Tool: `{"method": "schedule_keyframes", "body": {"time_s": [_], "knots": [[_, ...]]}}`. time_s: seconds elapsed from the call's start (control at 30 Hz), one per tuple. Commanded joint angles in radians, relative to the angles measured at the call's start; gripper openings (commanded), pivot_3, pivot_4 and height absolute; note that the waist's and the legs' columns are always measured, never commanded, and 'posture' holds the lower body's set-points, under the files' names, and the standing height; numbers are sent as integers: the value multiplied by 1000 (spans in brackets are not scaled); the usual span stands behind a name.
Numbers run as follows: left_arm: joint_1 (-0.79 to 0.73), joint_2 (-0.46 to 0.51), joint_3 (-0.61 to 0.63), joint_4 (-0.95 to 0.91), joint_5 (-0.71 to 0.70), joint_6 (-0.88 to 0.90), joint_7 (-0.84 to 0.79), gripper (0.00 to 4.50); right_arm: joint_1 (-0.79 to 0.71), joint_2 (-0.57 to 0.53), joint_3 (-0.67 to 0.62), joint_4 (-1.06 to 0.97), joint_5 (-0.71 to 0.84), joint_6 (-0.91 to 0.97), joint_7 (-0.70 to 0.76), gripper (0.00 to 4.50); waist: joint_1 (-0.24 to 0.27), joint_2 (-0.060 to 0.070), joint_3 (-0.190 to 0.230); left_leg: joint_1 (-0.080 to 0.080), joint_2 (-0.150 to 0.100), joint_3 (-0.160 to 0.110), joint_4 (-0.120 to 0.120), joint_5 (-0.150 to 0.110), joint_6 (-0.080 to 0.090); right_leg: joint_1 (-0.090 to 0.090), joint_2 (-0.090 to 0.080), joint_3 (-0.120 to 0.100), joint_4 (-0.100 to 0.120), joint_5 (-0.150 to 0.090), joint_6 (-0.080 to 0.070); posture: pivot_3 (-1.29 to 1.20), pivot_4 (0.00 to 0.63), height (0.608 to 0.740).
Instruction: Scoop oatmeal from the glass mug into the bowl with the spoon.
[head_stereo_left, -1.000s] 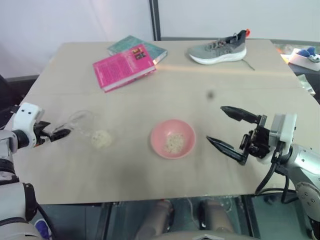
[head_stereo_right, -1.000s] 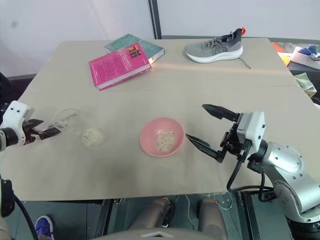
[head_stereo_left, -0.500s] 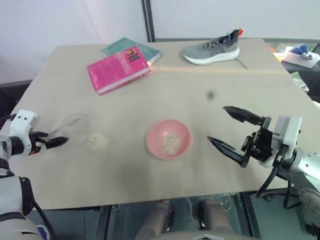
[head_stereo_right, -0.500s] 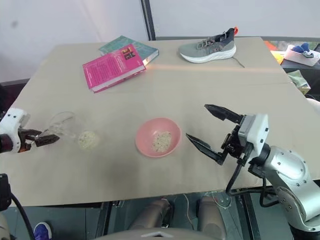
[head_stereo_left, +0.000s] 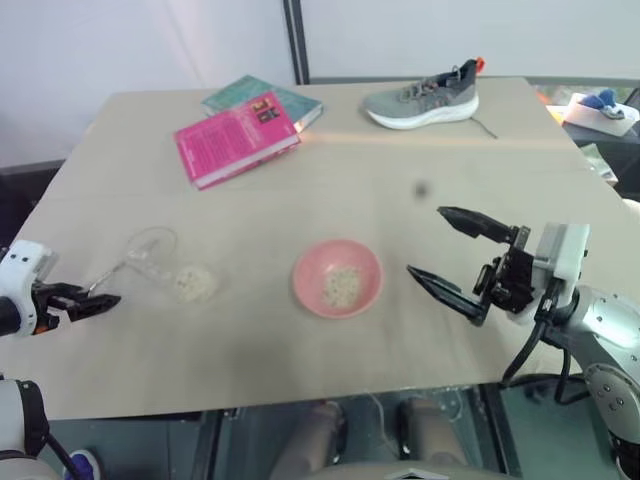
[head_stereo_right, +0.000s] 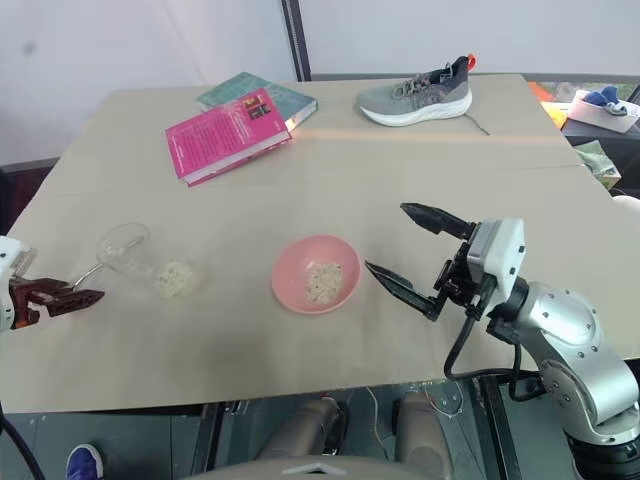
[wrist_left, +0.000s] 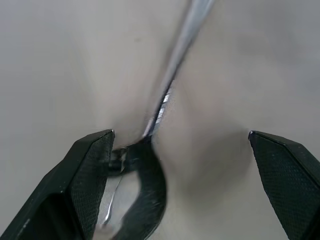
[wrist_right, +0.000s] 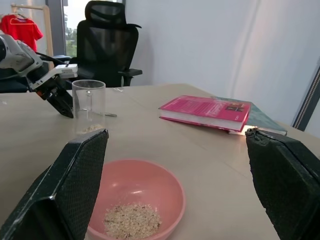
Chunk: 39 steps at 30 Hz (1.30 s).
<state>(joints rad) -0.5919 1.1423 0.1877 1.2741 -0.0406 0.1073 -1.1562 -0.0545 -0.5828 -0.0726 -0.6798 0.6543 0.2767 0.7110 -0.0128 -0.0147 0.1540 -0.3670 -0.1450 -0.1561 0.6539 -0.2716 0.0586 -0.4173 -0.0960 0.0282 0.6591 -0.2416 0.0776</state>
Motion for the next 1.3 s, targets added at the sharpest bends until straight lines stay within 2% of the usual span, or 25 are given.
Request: {"method": "schedule_keyframes", "body": {"time_s": [0.03, 0.13, 0.23, 0.4, 0.43, 0.5, 0.87, 1.13, 1.3], "knots": [[-41, -9, -20, 11, 32, -19, 48, 4500, -16, 2, -7, -24, 2, -10, 0, 4439, 3, 0, 0, 0, 0, 0, 0, 0, 0, 0, 0, 0, 0, 0, 0, 0, 150, 740], [-84, -36, -37, 21, 59, -32, 79, 4500, -1, -2, -16, -44, 2, -4, -10, 4439, 13, 0, 0, 0, 0, -1, 0, 0, 0, 0, 0, -1, 0, 0, 0, 0, 150, 740], [-121, -60, -56, 32, 85, -38, 89, 3679, 26, -8, -29, -68, 4, 2, -22, 4500, 23, 0, 0, 0, 0, 0, 0, 0, 0, 0, 0, -1, 1, 0, 0, 0, 150, 740], [-142, -81, -61, 44, 99, -37, 87, 1504, 72, -19, -54, -99, 10, 3, -29, 4500, 26, 0, -1, 0, 0, -1, 0, 0, 0, 0, 0, -1, 2, 0, 0, 0, 150, 740], [-141, -83, -60, 45, 99, -37, 86, 898, 79, -22, -58, -104, 12, 2, -26, 4500, 26, 0, -1, 1, 0, -1, 0, 0, 0, 0, 0, -1, 2, 0, 0, 0, 150, 740], [-139, -86, -57, 46, 98, -37, 87, 93, 91, -29, -65, -110, 22, -1, -14, 4500, 25, 0, -1, 1, 0, -1, 0, 0, 0, 0, 0, -1, 2, 0, 0, 0, 150, 740], [-108, -83, -29, 45, 79, -42, 87, 32, 86, -99, -107, -87, 118, -10, 116, 4500, 25, 0, -1, 1, 0, 0, 0, 0, 0, 0, 0, 0, 2, 0, 0, 0, 150, 740], [-78, -78, 15, 36, 40, -45, 82, 32, 98, -92, -102, -78, 114, -29, 159, 4500, 23, 1, -1, 1, 0, 0, 0, 0, 0, 0, -1, 0, 2, 0, 0, 0, 150, 740], [-63, -80, 86, 14, -31, -71, 82, 32, 116, -76, -102, -51, 95, -59, 179, 4500, 22, 0, -1, 1, 0, 0, 0, 0, 0, 0, -1, 0, 2, 0, 0, 0, 150, 740]]}}
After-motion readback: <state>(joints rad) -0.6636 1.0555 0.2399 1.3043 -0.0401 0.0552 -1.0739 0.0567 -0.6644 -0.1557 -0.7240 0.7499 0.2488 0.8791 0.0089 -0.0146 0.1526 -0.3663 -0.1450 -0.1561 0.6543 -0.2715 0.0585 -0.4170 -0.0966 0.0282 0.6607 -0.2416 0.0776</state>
